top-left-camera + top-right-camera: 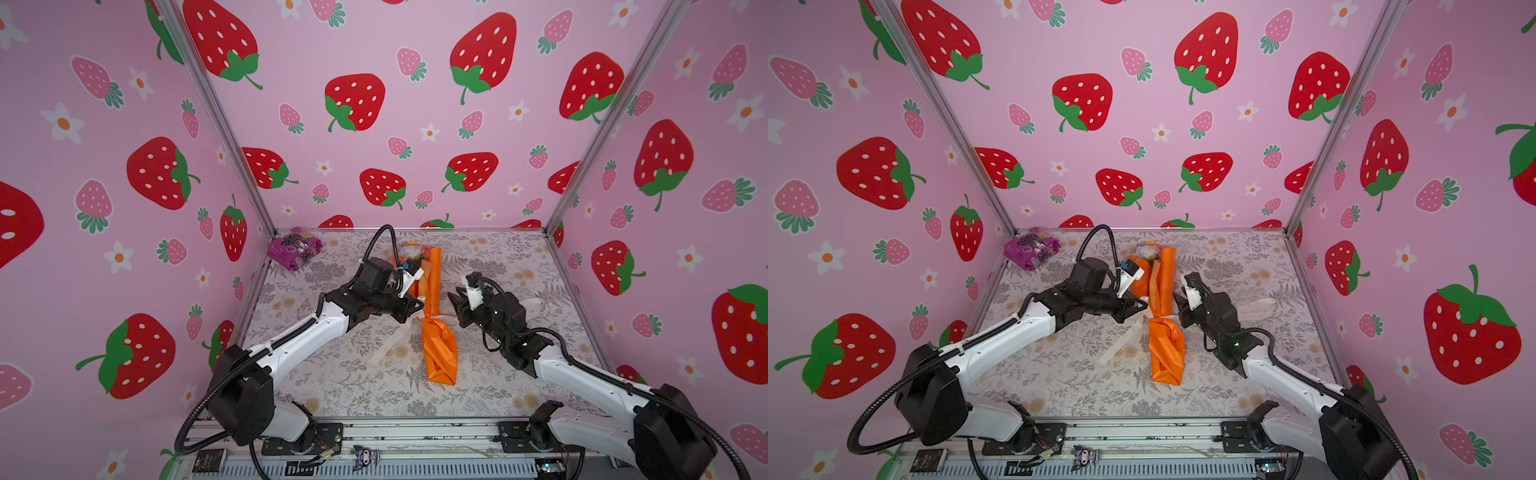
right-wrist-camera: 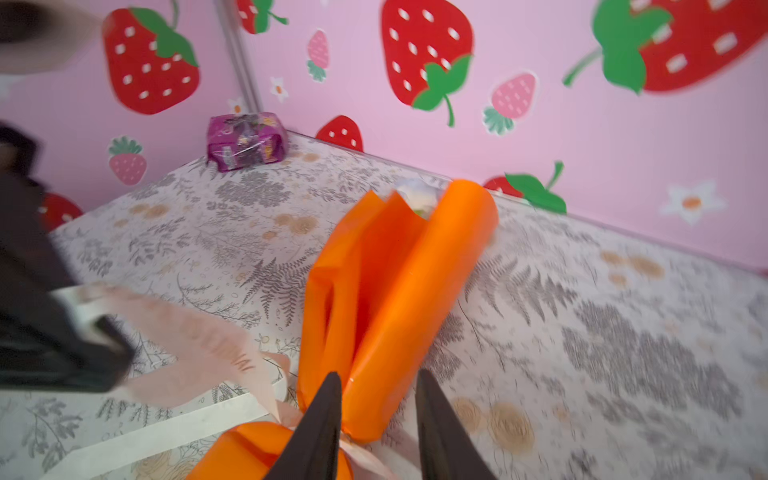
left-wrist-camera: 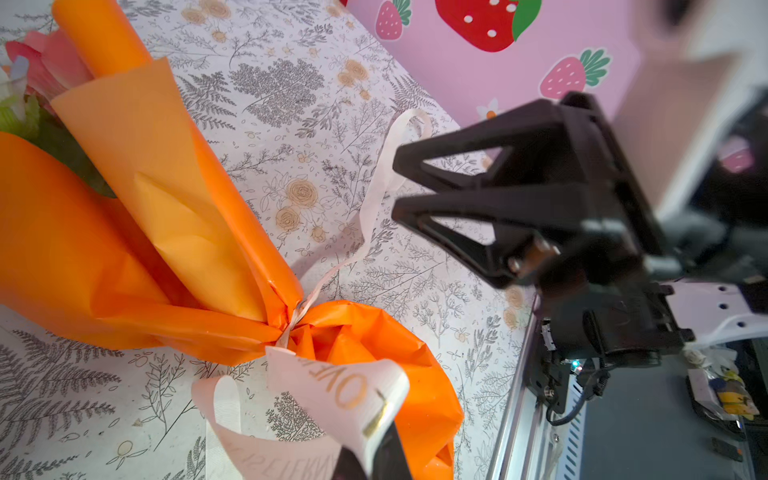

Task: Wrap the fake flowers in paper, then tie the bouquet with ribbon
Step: 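Hold the ribbon loop with the left gripper while the right gripper releases and withdraws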

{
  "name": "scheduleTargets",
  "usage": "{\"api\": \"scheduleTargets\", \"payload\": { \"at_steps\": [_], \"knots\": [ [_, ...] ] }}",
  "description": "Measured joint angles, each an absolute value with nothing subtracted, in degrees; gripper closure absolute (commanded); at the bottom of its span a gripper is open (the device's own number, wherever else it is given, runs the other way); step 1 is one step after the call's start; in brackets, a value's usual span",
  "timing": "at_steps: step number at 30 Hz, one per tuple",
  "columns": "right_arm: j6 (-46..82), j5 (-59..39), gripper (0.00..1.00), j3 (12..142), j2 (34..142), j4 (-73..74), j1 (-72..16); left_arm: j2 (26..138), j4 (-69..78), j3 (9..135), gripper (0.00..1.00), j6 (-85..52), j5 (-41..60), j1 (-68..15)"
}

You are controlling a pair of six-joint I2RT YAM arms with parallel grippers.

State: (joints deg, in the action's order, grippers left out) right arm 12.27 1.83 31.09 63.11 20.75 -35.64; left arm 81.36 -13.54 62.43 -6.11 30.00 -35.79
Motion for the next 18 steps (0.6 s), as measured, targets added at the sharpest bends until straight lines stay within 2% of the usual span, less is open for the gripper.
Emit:
{"api": "scheduleTargets", "payload": {
  "at_steps": [2,5,10,18],
  "knots": [
    [17.0,1.9,0.63,31.1,62.6,16.1,-30.2,80.4,-14.0,62.4,1.0,-6.1,31.0,-35.8],
    [23.7,1.5,0.55,30.9,62.9,8.4,-21.1,79.6,-14.9,62.4,1.0,-6.0,32.2,-35.8],
    [30.5,-1.4,0.5,30.9,68.1,-1.1,-6.8,79.5,-16.1,62.4,1.0,-5.8,34.1,-35.8],
    [31.7,-2.7,0.49,36.8,79.5,-8.3,-1.5,81.5,-17.5,62.9,1.0,-5.8,35.7,-35.8]
  ]
}}
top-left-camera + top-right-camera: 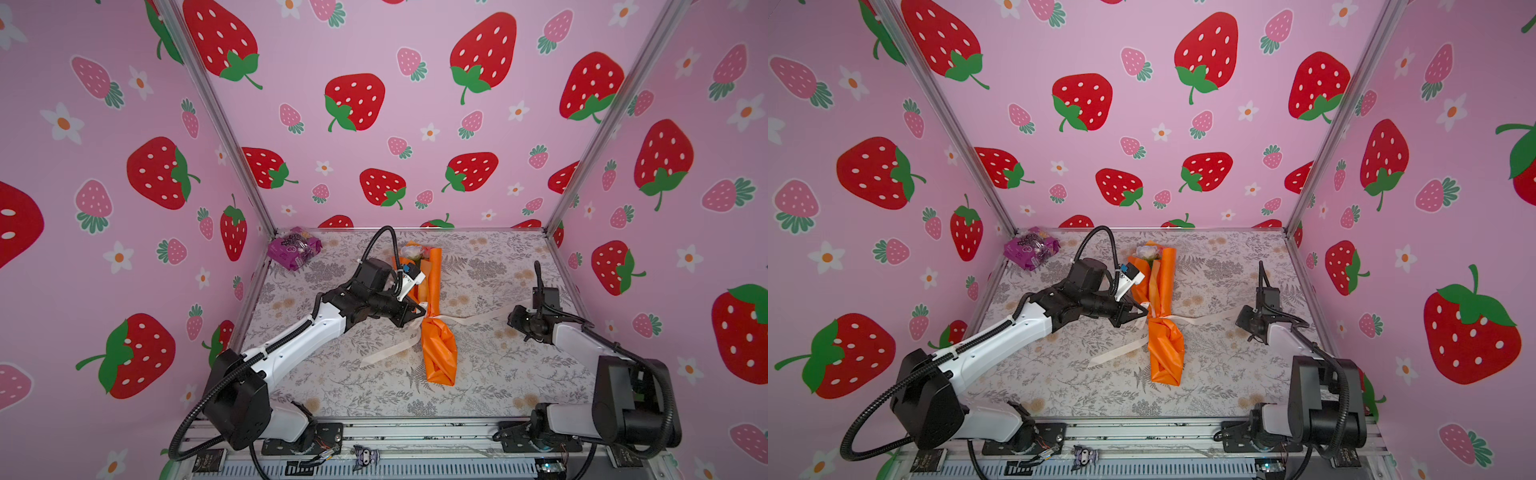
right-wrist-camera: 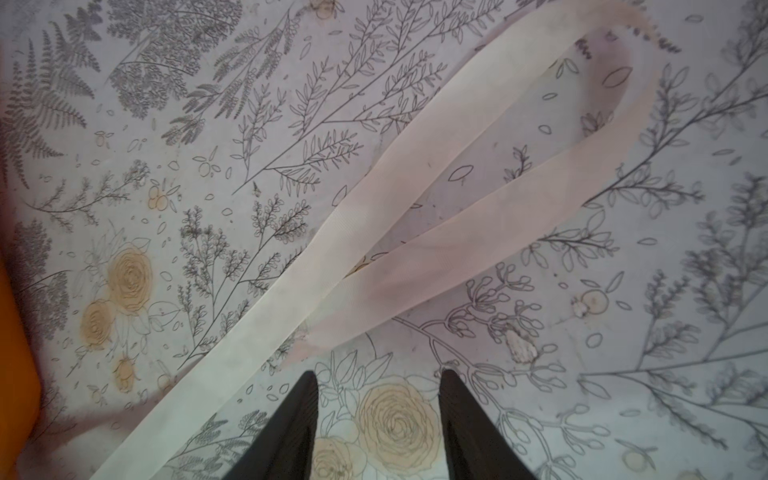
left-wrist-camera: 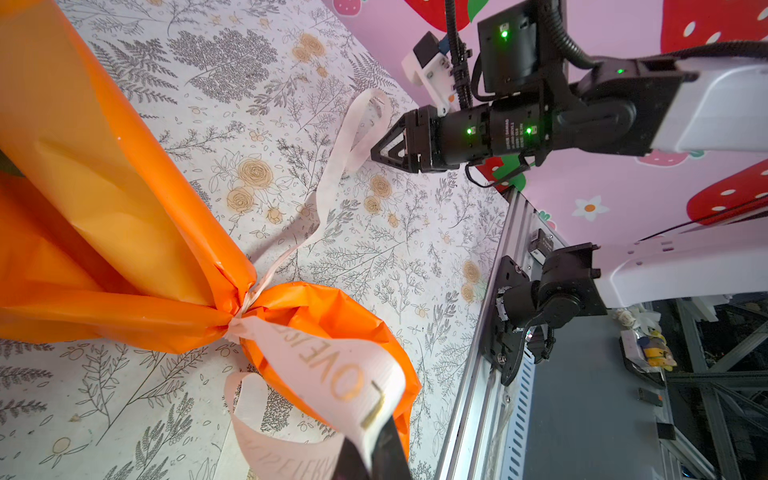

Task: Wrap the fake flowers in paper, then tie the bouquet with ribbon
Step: 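Hold the ribbon loop with the left gripper while the right gripper releases and withdraws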

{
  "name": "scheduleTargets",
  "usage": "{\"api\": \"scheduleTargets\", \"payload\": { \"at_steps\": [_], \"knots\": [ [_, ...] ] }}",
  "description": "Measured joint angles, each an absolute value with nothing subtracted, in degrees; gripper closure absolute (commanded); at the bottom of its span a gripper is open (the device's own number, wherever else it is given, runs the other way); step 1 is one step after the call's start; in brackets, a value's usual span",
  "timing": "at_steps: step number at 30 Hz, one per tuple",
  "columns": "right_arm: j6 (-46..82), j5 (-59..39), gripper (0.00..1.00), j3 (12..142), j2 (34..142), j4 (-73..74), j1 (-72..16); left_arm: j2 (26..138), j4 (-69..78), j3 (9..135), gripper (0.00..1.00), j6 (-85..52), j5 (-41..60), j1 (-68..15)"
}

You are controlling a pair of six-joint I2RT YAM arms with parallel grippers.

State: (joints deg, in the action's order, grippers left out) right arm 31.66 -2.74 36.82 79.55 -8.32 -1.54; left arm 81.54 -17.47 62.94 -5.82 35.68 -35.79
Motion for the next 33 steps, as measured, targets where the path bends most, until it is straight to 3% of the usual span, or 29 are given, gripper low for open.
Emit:
{"api": "scheduleTargets", "payload": {
  "at_steps": [7,8,18,24,29,33],
  "knots": [
    [31.5,-5.6,0.49,43.3,87.6,-8.0,-0.8,82.1,-17.9,63.0,1.0,-5.8,36.1,-35.8],
    [31.5,-5.8,0.45,43.8,88.4,-8.0,-0.8,82.1,-17.9,63.0,1.0,-5.8,36.1,-35.8],
    [31.3,-5.9,0.48,49.9,96.9,-6.4,-0.7,82.1,-17.9,63.0,1.0,-5.5,36.2,-35.8],
    [29.2,-3.9,0.65,53.5,100.7,-5.7,-1.7,82.1,-17.9,63.0,1.0,-5.1,36.2,-35.8],
    [26.2,2.3,0.7,58.7,105.0,-7.2,-4.7,82.1,-18.0,63.1,1.0,-4.7,36.2,-35.8],
    [24.0,7.7,0.83,62.3,107.8,-8.8,-7.6,82.1,-18.0,63.1,1.0,-4.7,36.3,-35.8]
  ]
}}
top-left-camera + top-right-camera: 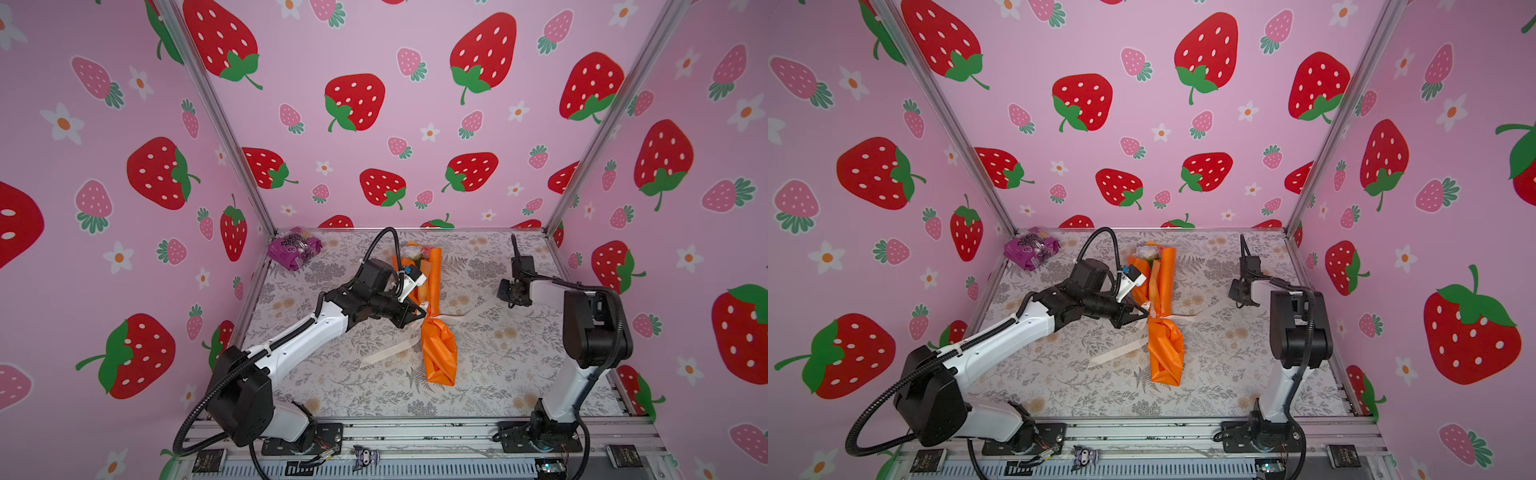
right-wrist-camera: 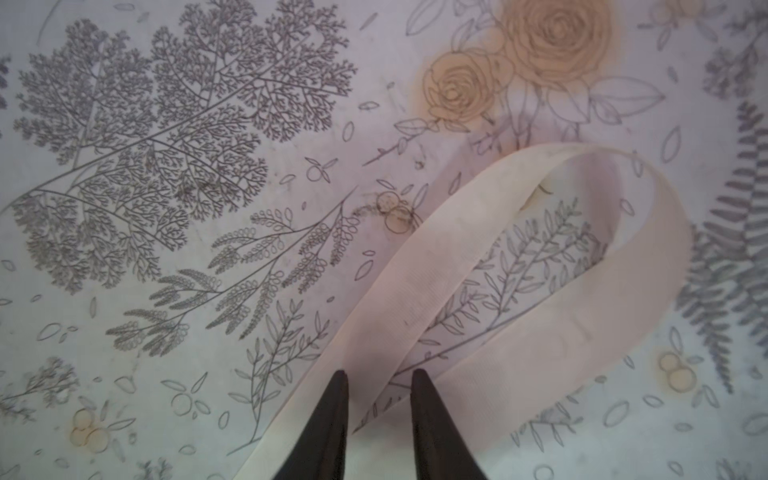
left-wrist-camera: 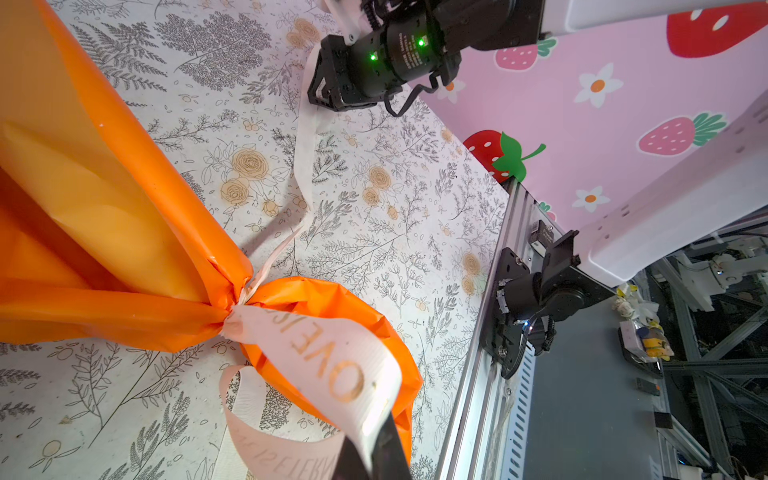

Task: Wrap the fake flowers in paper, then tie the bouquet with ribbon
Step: 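Hold the ribbon loop with the left gripper while the right gripper releases and withdraws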

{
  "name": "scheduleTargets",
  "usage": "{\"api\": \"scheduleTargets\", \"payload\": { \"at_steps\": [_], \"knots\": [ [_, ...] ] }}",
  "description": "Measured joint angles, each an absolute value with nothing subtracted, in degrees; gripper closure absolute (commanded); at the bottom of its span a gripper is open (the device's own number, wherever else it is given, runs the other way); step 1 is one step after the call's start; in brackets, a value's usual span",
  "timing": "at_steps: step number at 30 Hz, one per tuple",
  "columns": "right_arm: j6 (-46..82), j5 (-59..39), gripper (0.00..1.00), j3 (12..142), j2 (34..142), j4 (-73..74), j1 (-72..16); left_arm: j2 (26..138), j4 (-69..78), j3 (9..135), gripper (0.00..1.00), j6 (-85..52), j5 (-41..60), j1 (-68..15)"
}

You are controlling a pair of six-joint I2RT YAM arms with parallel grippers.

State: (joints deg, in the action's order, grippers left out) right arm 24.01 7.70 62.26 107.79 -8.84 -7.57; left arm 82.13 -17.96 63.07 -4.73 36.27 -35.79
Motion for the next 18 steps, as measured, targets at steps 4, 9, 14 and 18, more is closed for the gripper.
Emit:
{"api": "scheduleTargets", "payload": {
  "at_steps": [4,9,14,18],
  "knots": [
    [22.3,9.7,0.97,63.1,108.3,-9.7,-9.1,82.1,-18.0,63.1,1.0,-4.7,36.5,-35.8],
    [19.5,13.0,0.97,62.2,106.2,-14.3,-10.0,82.1,-17.9,63.1,1.0,-4.7,36.6,-35.8],
    [17.1,16.3,0.95,57.7,101.9,-18.9,-9.5,82.1,-17.9,63.1,1.0,-4.7,36.7,-35.8],
    [16.1,18.6,0.86,55.4,99.7,-21.1,-7.6,82.1,-17.9,63.1,1.0,-4.7,36.7,-35.8]
  ]
}}
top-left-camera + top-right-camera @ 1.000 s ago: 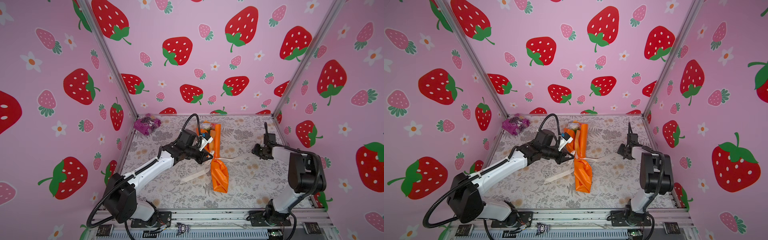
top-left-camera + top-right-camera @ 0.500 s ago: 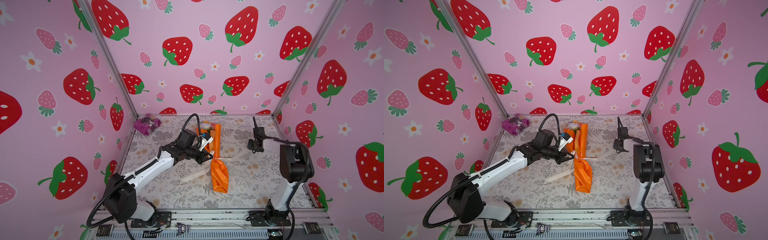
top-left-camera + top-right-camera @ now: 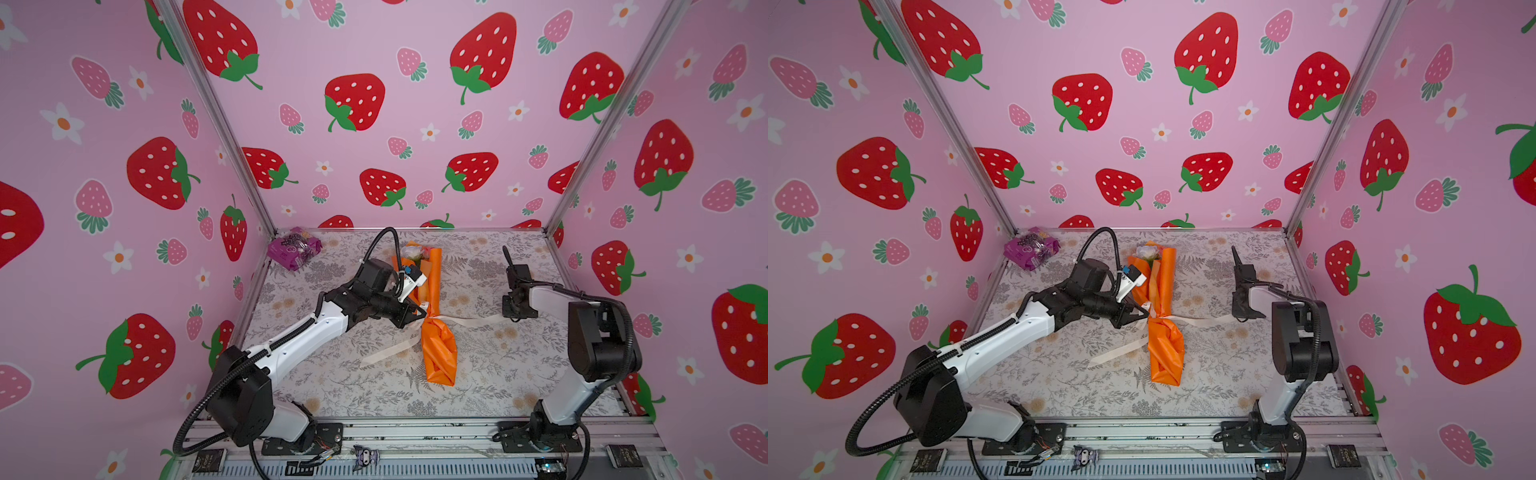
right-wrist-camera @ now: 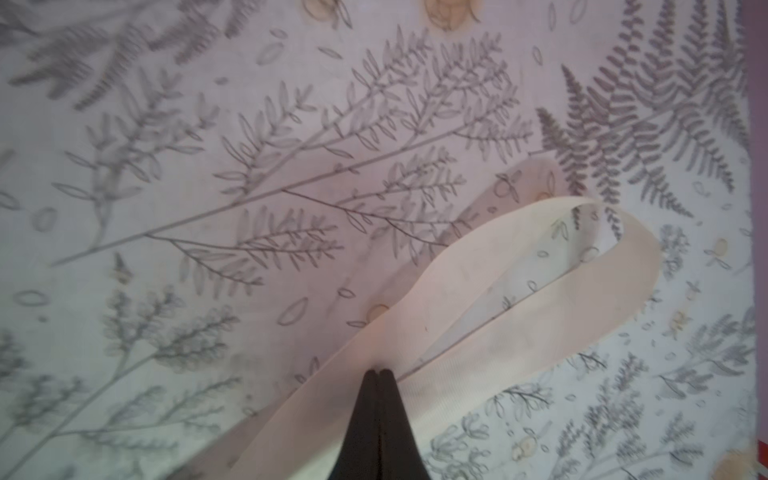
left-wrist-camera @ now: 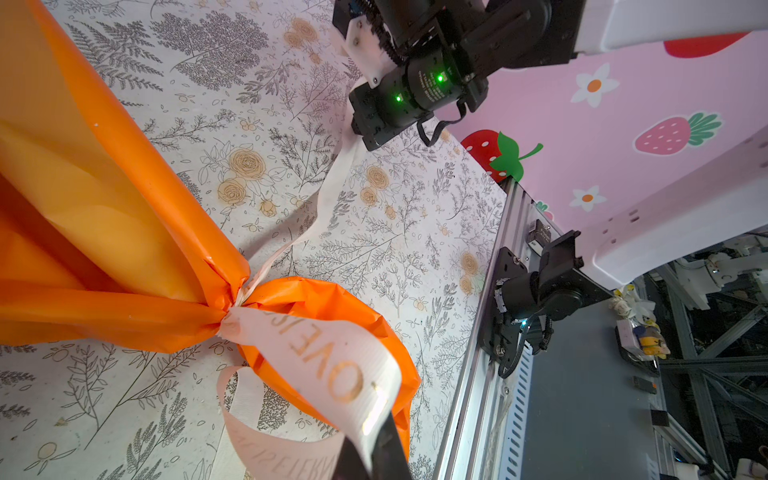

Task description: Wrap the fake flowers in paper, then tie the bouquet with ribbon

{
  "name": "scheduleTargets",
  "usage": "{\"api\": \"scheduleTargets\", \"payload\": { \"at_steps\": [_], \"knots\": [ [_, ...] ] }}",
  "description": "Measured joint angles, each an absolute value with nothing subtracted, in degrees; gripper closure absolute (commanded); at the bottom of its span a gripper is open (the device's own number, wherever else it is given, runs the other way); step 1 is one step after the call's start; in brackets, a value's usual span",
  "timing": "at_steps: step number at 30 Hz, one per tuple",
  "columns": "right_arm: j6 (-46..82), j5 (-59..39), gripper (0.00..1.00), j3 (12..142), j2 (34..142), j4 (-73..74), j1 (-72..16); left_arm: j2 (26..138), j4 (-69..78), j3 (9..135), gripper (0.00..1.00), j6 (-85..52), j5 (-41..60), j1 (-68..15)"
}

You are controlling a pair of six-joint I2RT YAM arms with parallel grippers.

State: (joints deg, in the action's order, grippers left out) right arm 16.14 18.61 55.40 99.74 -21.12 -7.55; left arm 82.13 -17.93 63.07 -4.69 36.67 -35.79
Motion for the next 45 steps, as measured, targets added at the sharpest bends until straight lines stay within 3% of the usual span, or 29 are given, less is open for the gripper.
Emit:
{"api": "scheduleTargets", "payload": {
  "at_steps": [6,12,29,31,39,45],
  "knots": [
    [17.7,15.0,0.61,55.5,97.6,-22.4,-2.6,82.1,-17.9,63.1,1.0,-4.3,36.7,-35.8],
    [22.5,11.7,0.49,58.3,97.6,-21.8,-1.6,82.1,-17.9,63.1,1.0,-4.3,36.7,-35.8],
    [32.0,10.0,0.49,55.9,99.5,-20.0,-1.4,82.1,-17.9,63.1,1.0,-4.3,37.1,-35.8],
    [32.1,9.7,0.52,55.2,99.3,-19.1,-1.3,82.1,-17.9,63.1,1.0,-4.3,37.1,-35.8],
    [32.4,7.8,0.96,53.1,98.8,-13.1,-1.0,82.1,-18.0,63.1,1.0,-4.3,37.1,-35.8],
    [30.9,5.3,1.0,52.9,96.6,-13.3,-1.4,82.1,-17.9,63.1,1.0,-4.3,37.1,-35.8]
  ]
}}
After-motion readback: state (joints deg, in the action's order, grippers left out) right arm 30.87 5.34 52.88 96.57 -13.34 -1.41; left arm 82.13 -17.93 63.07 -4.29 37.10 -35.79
